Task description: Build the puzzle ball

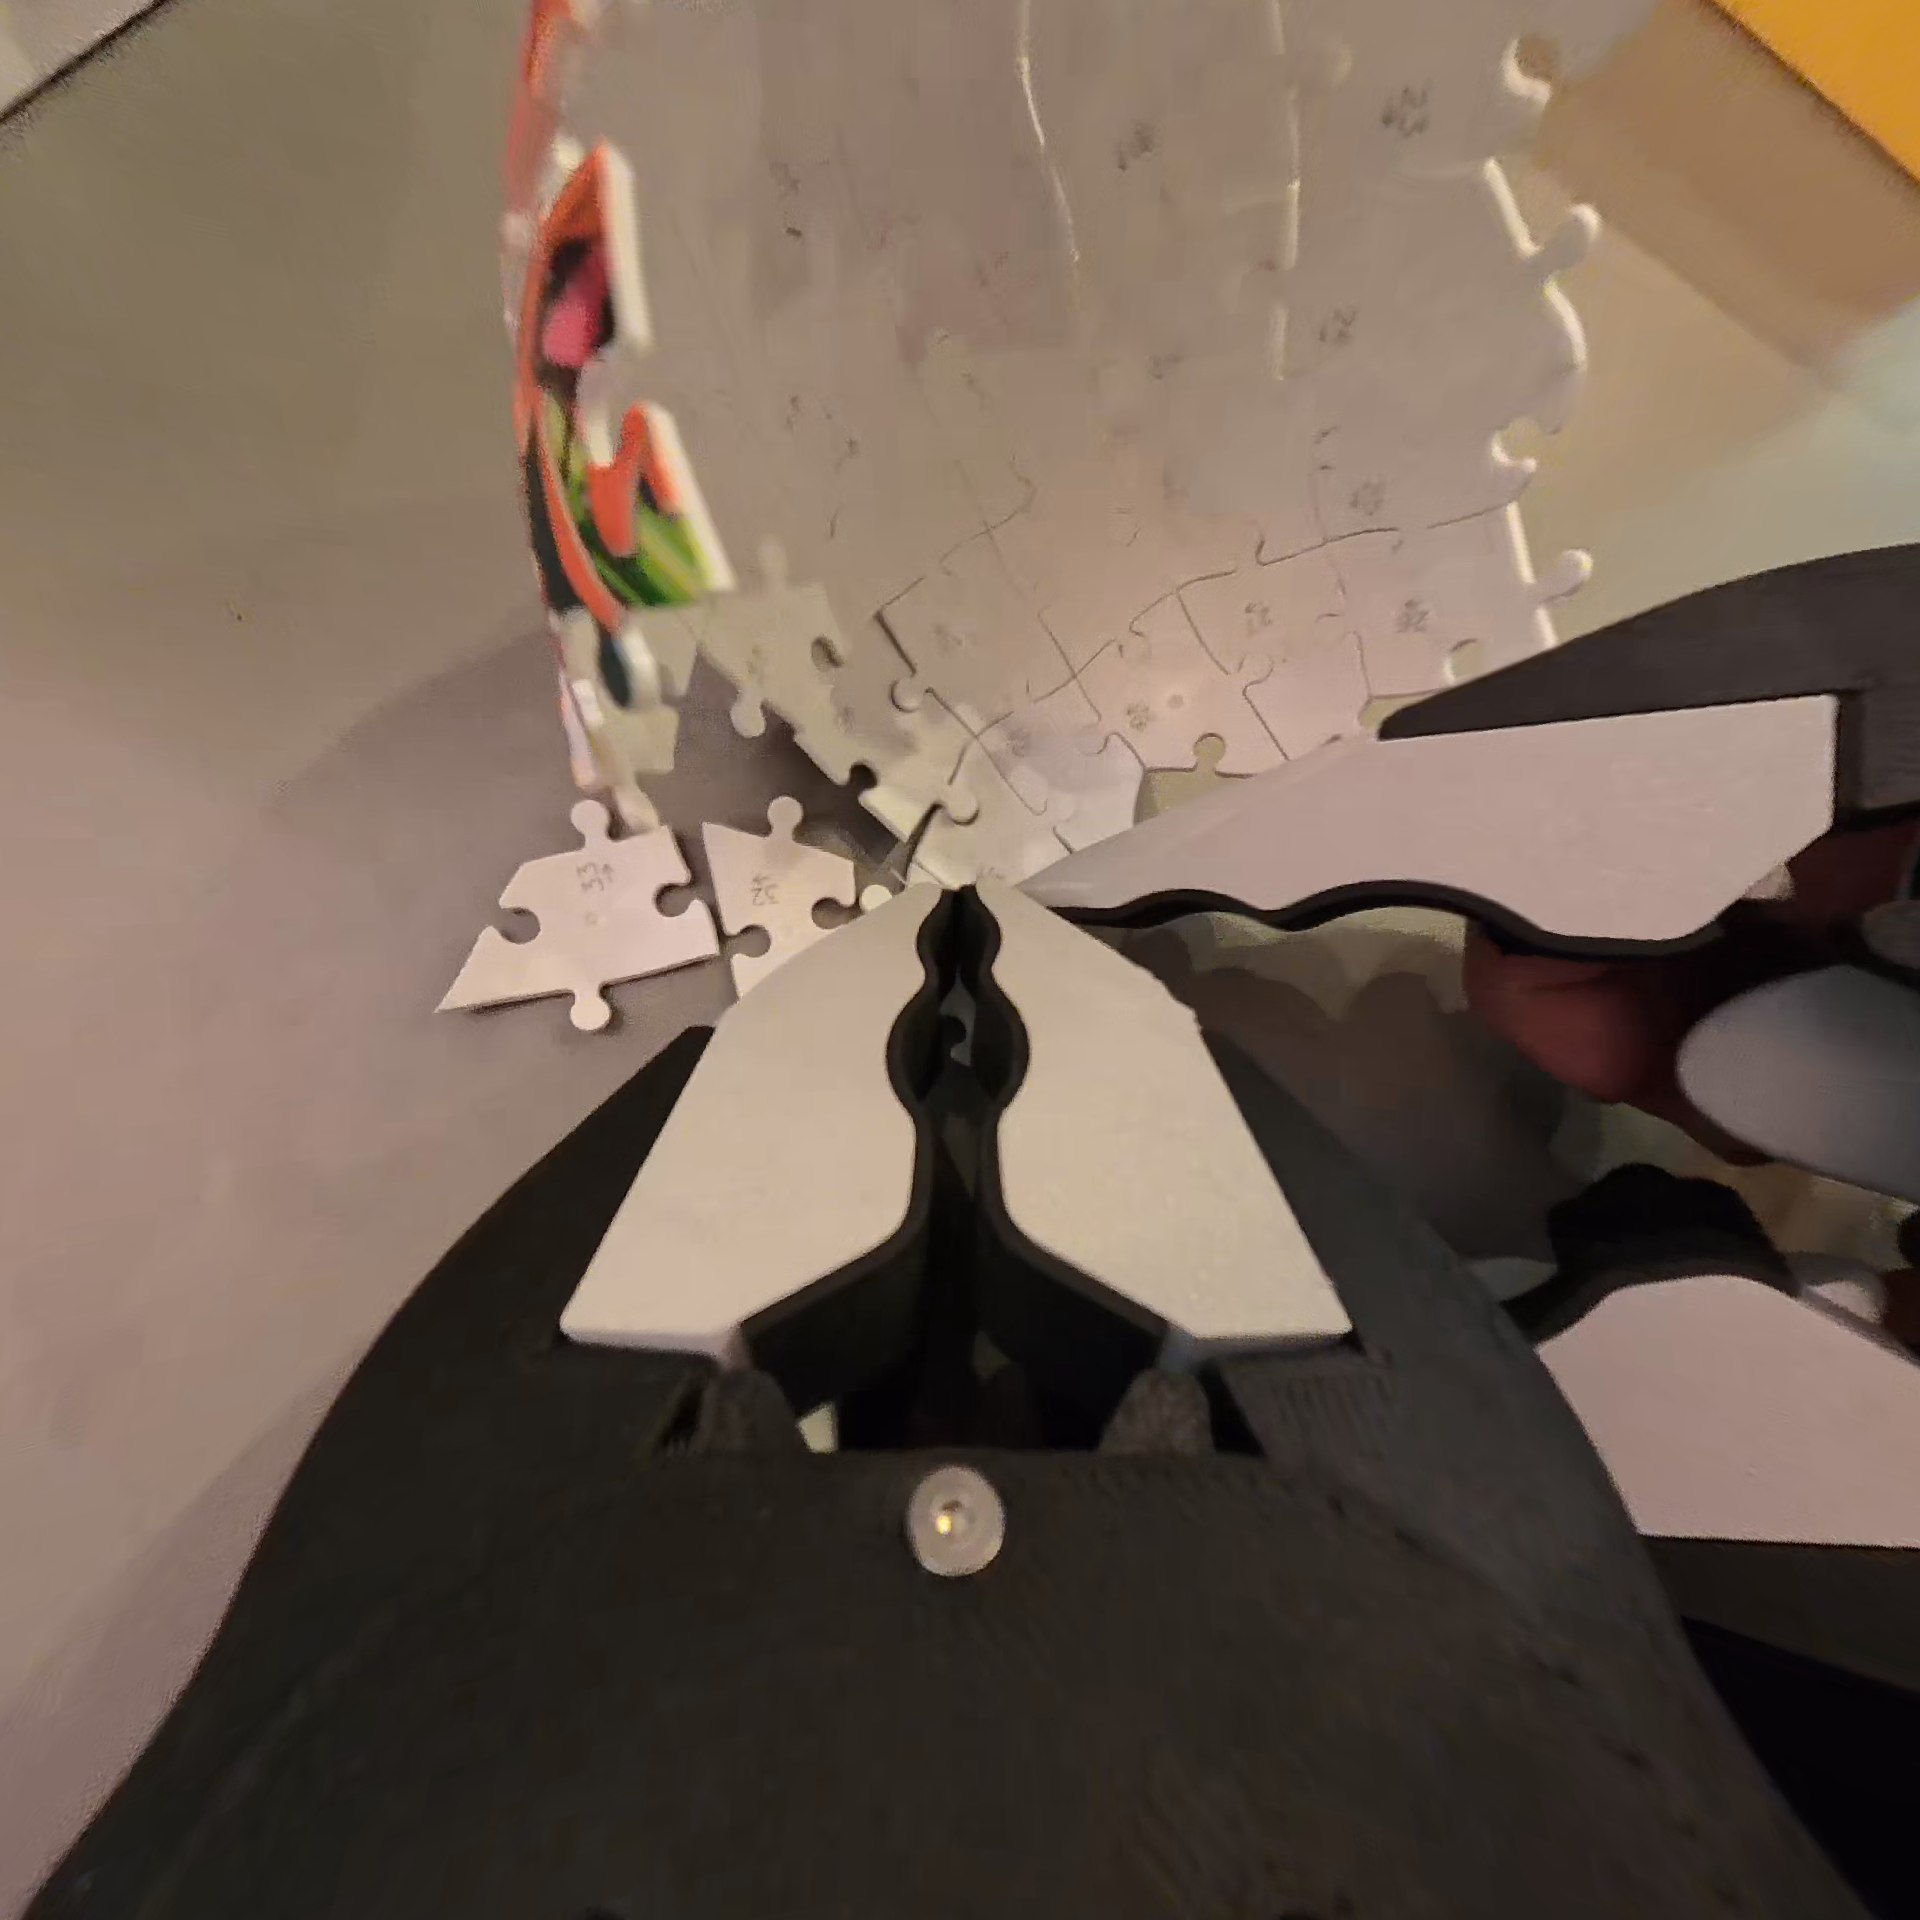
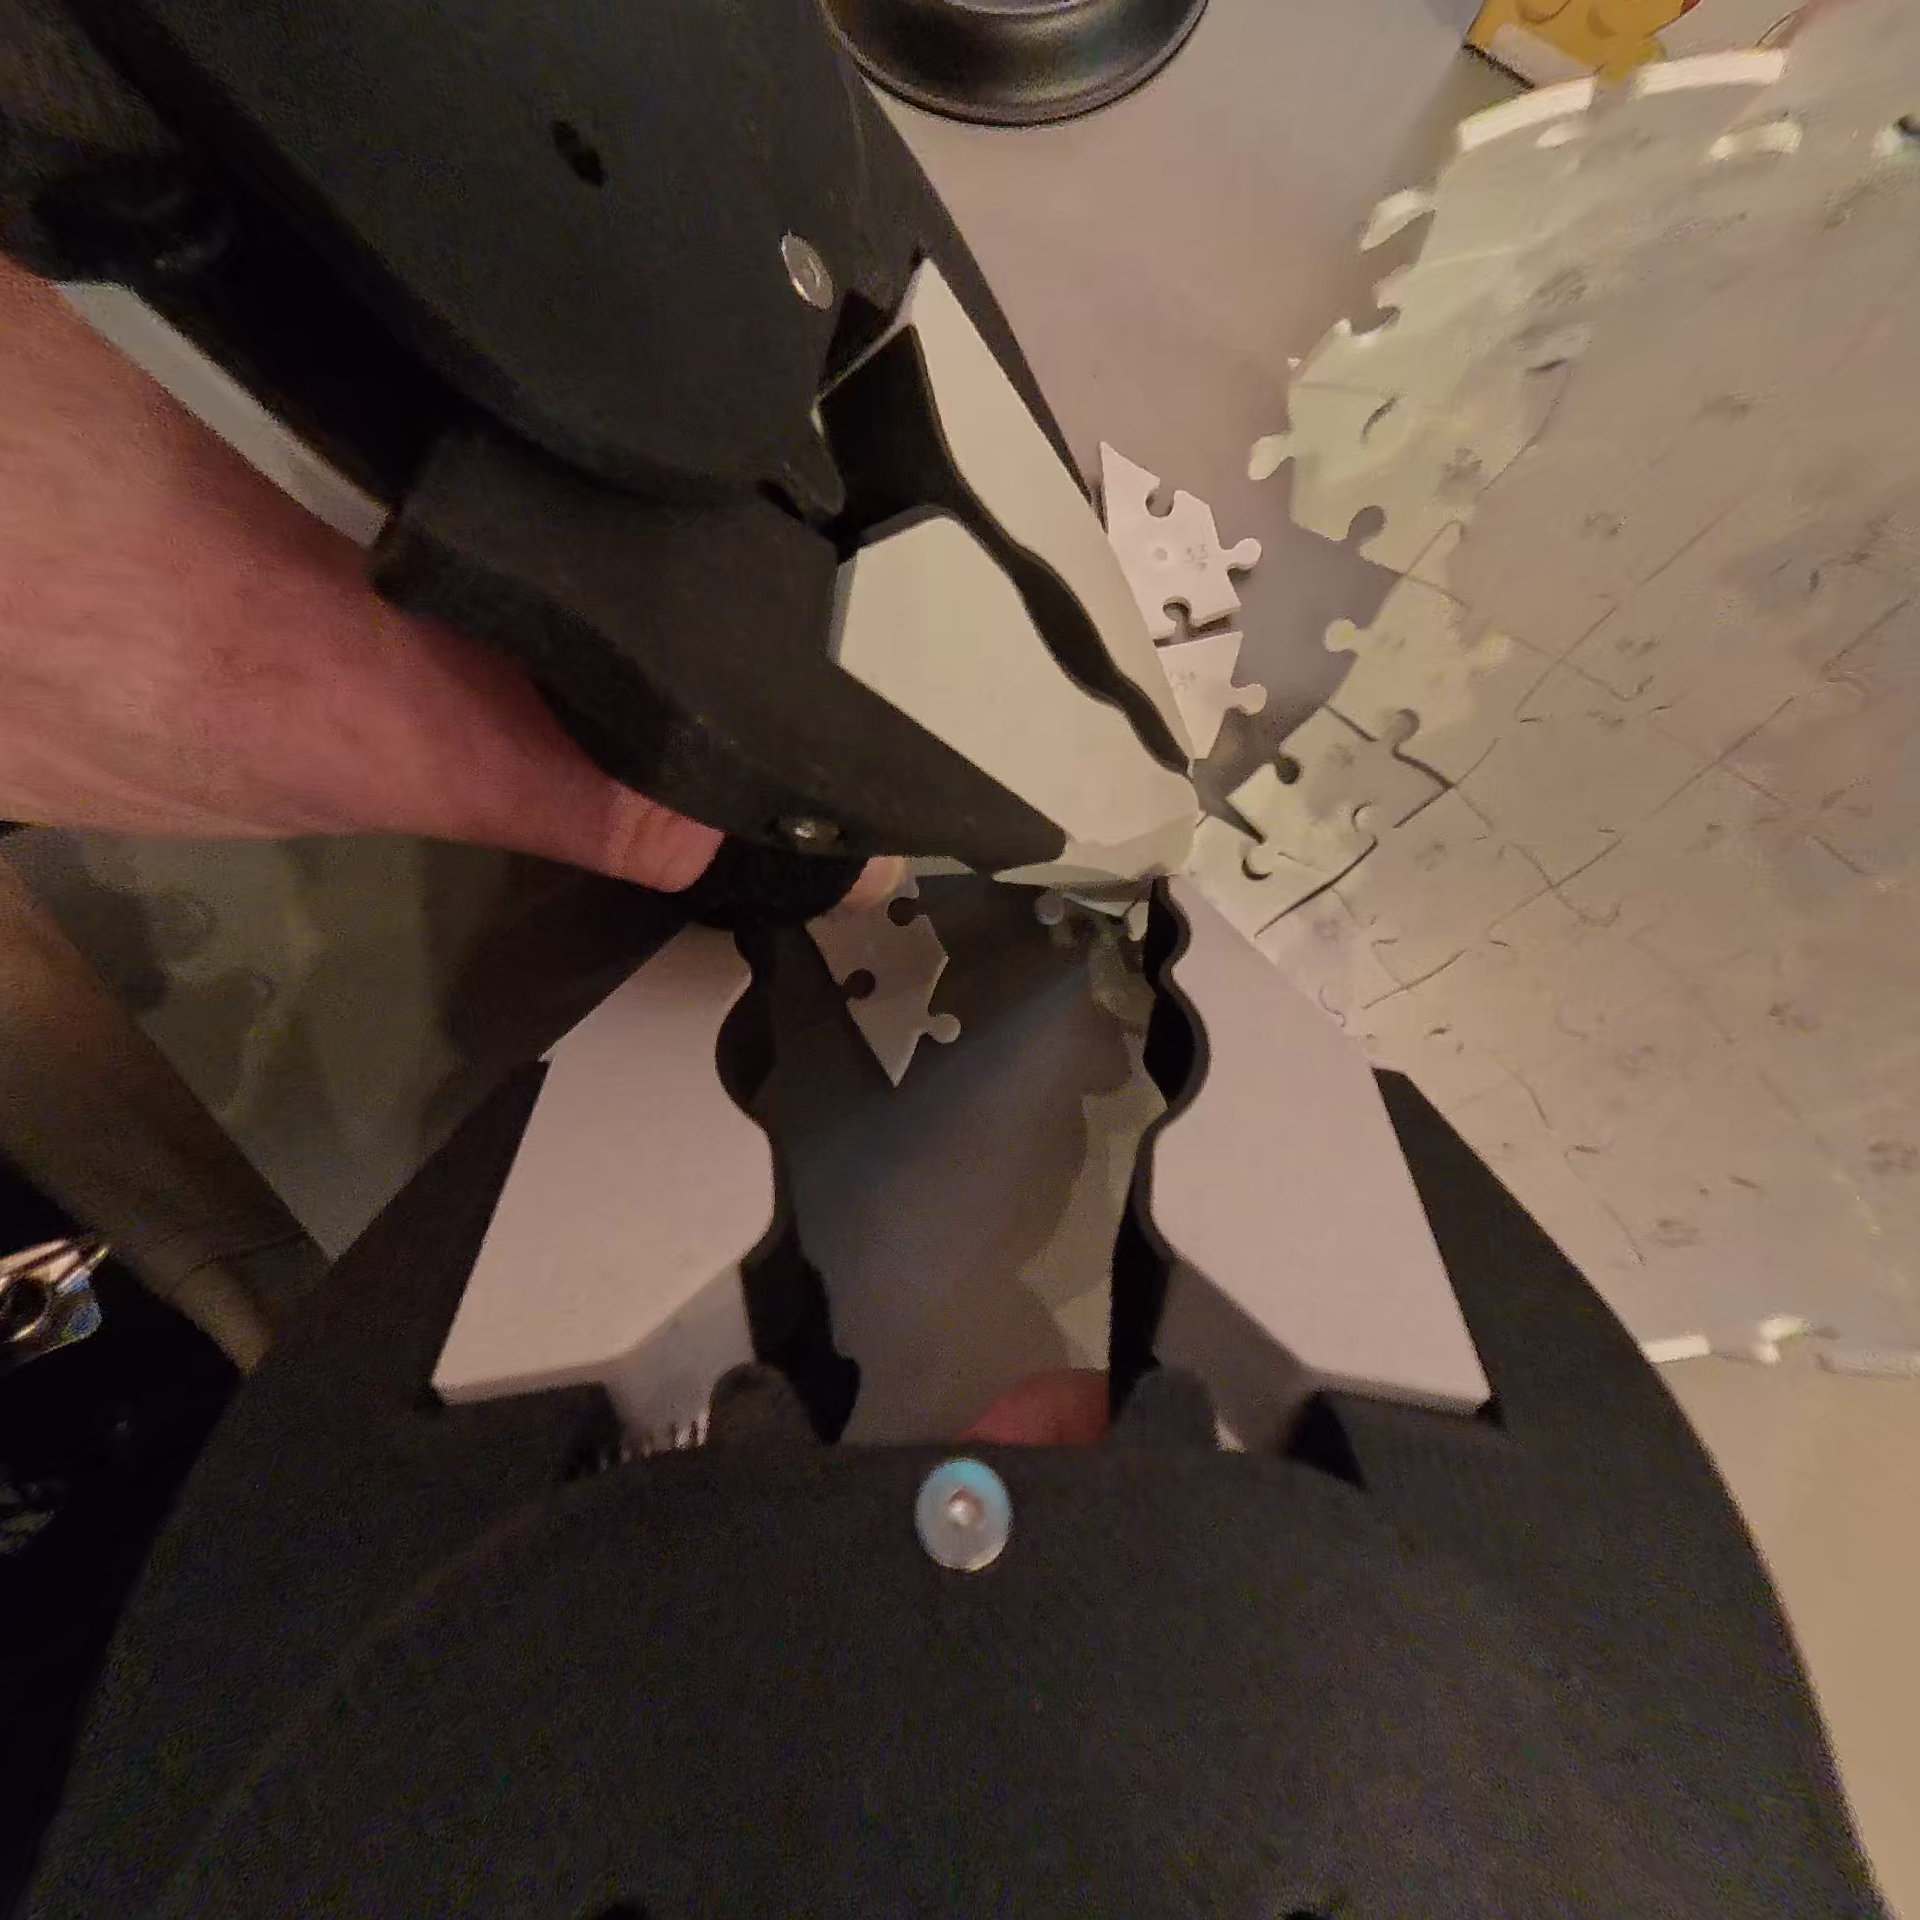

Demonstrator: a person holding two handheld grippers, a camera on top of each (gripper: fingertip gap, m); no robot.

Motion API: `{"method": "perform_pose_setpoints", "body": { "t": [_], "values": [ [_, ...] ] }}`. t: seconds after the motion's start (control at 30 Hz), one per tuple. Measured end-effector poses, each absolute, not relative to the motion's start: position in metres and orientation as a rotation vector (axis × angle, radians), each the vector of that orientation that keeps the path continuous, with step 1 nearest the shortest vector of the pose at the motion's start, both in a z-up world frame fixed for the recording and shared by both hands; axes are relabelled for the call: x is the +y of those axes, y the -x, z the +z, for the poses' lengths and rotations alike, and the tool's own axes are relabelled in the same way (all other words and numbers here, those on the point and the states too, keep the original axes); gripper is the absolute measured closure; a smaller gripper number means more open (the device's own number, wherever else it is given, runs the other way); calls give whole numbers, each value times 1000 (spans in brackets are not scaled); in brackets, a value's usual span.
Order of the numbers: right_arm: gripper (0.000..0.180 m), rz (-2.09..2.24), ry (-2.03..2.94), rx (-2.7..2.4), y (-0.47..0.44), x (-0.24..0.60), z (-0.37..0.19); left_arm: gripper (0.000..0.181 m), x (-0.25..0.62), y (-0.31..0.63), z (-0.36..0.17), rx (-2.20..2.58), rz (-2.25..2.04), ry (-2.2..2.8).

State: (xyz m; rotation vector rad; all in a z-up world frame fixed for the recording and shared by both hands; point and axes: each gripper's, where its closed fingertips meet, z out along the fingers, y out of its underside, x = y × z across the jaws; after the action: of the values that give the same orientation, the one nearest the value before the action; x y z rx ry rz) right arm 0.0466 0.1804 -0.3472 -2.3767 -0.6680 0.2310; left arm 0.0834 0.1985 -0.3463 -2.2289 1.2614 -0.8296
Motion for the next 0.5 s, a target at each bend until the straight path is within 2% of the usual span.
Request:
{"method": "perform_pose_setpoints", "body": {
  "t": [0.27, 0.37, 0.5],
  "values": [
    [100, 189, 2339, -732, -50, 175, -332, 180, 199, -85, -346, 1261, -857, 2233],
    [102, 221, 2283, -773, -55, 166, -311, 181, 199, -84, -346, 1259, -878, 2238],
    [108, 362, 2229, -585, -91, 167, -268, 181, 199, -84, -346, 1261, -884, 2238]
  ]
}}
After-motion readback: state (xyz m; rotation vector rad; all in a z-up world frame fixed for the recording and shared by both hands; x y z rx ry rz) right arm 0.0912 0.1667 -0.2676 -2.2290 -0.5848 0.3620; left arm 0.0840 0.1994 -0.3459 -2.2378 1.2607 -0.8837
